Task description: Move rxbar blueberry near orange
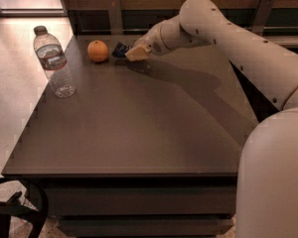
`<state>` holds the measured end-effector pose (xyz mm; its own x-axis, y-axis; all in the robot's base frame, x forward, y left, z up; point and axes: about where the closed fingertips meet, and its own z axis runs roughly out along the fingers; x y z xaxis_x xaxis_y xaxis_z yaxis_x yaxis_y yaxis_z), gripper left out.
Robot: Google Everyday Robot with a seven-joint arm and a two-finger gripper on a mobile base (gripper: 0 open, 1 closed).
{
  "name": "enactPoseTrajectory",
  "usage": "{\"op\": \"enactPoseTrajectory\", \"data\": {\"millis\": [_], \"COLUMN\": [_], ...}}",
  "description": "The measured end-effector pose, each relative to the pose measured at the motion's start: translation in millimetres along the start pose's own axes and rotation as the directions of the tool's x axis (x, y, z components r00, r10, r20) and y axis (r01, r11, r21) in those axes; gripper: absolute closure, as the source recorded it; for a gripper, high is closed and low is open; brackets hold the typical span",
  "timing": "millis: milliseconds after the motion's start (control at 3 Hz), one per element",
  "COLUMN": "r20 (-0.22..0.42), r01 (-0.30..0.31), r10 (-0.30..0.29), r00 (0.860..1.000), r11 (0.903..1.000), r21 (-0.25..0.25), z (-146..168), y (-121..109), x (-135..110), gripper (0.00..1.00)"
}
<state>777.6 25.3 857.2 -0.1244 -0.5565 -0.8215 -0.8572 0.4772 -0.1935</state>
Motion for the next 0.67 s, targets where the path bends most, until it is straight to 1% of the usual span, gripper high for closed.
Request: {"op": "enactPoseTrajectory", "data": {"millis": [667], "r20": [0.007], "r01": [0.004], "r10": [-0.004], "r00": [1.0], "r11": [1.0], "r21": [-0.005], "z": [6.4], "y": [3.5], "x": [-2.9], "gripper": [0.4]}}
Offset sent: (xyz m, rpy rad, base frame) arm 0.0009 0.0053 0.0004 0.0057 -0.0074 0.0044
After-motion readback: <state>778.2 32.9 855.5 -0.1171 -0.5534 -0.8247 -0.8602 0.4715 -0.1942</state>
